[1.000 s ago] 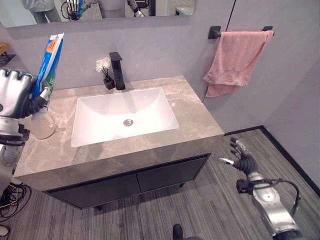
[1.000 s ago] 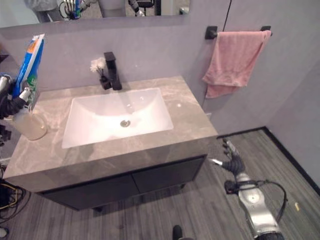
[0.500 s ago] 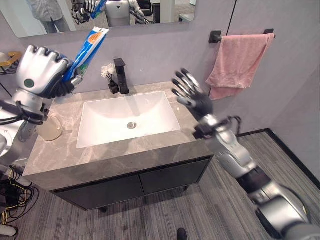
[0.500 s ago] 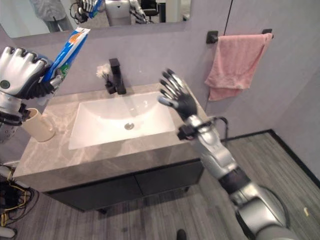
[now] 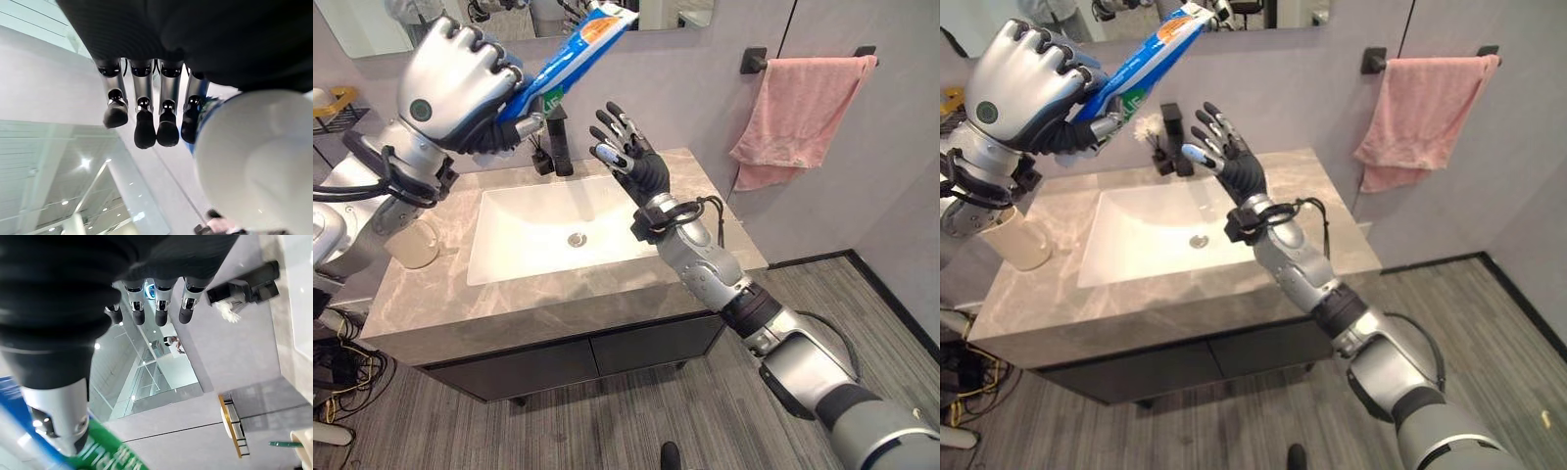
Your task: Put brush and paste in cup on sink, flatten towel.
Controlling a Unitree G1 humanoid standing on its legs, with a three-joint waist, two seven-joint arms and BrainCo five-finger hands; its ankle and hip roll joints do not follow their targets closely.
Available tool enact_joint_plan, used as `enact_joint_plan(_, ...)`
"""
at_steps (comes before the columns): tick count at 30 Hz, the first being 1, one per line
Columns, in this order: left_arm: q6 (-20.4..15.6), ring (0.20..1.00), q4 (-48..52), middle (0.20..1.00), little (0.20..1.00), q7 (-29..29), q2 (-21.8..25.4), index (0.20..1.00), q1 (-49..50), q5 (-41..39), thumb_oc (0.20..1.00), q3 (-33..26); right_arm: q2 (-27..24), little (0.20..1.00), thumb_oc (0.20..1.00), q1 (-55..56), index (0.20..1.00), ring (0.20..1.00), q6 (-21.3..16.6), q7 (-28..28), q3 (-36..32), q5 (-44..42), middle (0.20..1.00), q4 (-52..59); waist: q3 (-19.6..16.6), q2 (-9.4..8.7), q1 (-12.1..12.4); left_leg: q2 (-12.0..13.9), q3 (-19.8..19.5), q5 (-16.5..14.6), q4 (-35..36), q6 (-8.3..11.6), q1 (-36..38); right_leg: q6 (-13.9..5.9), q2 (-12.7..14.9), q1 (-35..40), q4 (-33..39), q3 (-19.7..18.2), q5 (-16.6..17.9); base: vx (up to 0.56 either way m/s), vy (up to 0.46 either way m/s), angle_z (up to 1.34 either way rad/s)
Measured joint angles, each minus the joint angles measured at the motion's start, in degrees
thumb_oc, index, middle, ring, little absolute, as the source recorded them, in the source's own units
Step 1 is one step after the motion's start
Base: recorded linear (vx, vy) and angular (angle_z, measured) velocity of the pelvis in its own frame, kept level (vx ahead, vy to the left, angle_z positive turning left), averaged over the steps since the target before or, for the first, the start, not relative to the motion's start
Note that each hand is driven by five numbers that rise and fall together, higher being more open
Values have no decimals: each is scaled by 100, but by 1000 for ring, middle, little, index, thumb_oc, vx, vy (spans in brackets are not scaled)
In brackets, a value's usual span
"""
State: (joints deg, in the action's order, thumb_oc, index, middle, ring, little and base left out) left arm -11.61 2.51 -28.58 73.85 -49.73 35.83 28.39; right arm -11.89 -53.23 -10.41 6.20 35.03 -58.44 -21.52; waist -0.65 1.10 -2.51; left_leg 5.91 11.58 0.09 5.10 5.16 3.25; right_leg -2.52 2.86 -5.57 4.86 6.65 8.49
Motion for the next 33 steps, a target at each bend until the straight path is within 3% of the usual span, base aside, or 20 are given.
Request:
enact_joint_plan(12, -106, 200, 354, 200, 200, -6, -5, 200, 121, 0, 200, 149, 53, 1000, 1000, -388, 1000, 1000, -104, -22, -9, -556, 1000, -34, -13, 6, 22, 8, -2, 9, 0, 12, -42, 4, -10, -37, -1, 7, 3, 5, -1, 0)
enact_joint_plan(21, -214, 200, 538, 200, 200, -44, -62, 200, 767, 0, 200, -484, 84, 1000, 1000, -390, 1000, 1000, -246, -23, -8, -545, 1000, 72, -19, 14, 30, 12, -5, 12, 0, 14, -37, 7, -12, -30, -1, 10, 6, 0, 0, 0)
enact_joint_plan(29, -249, 200, 549, 200, 200, -48, -476, 200, 1203, -168, 200, -767, 172, 1000, 1000, -368, 1000, 1000, -508, -2, -99, -544, 1000, 183, -35, 39, 78, 22, -83, 28, 0, 26, -41, 13, -14, 2, -1, 58, 5, 5, -6, 3)
enact_joint_plan(33, -295, 200, 617, 200, 200, -44, -656, 200, 1381, -188, 200, -989, -168, 1000, 1000, -338, 1000, 1000, -506, -52, -12, -540, 1000, 516, -35, 39, 77, 33, -188, 33, 1, 31, -17, 30, -13, 80, 0, 161, -22, 3, -5, 13)
